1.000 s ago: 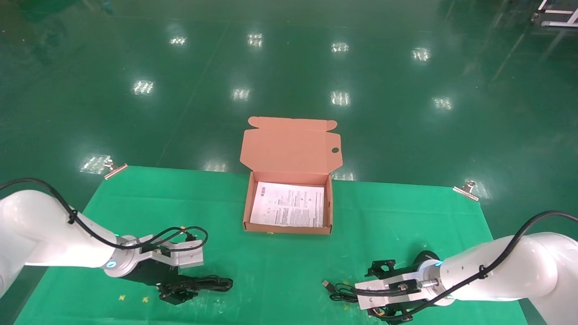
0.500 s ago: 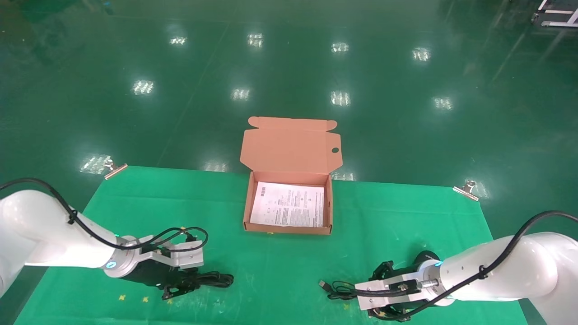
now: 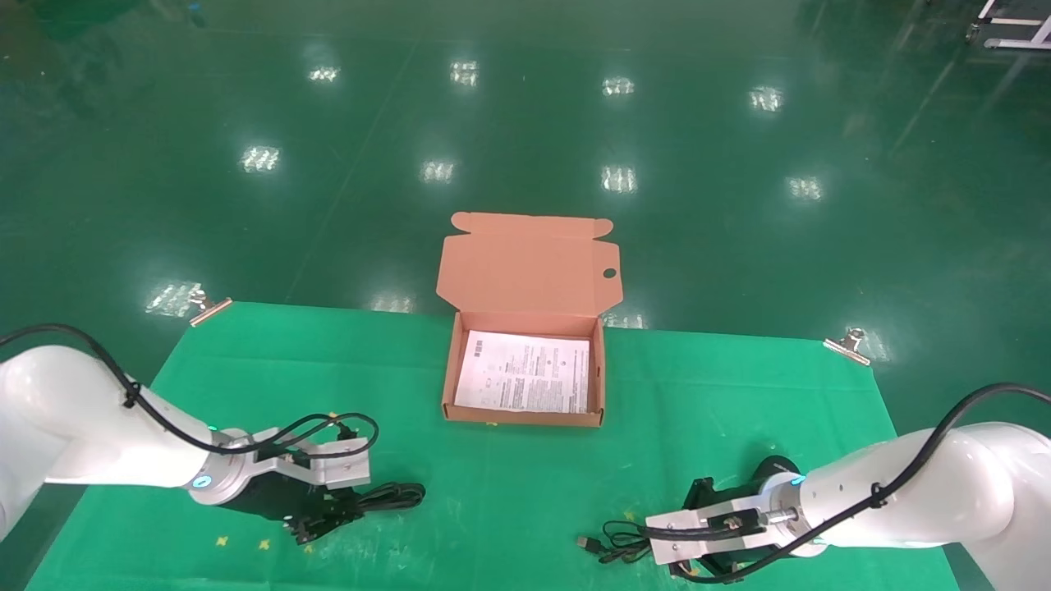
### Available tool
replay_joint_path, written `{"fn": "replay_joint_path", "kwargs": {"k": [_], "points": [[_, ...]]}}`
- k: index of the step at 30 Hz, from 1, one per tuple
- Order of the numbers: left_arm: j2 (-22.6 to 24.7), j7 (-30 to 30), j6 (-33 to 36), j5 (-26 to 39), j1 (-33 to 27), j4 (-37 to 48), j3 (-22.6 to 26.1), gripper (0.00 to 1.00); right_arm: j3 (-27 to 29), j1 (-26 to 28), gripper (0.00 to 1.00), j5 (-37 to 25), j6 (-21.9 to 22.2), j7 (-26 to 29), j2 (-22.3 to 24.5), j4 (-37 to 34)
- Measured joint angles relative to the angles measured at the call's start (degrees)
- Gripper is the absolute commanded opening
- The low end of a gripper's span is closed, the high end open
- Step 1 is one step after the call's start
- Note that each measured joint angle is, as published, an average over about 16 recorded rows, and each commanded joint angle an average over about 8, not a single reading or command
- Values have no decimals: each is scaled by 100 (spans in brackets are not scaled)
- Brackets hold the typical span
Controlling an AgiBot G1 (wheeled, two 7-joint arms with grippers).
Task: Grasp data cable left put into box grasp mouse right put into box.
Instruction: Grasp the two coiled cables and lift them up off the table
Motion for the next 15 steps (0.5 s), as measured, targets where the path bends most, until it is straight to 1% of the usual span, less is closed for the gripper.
{"fn": "replay_joint_path", "kwargs": {"k": [8, 15], "points": [[-234, 19, 130, 72, -186, -562, 24, 0, 280, 196, 0, 140, 41, 332, 372, 239], [-624, -249, 109, 279, -430, -1660, 39, 0, 693, 607, 0, 286, 225, 799, 737, 505]]}}
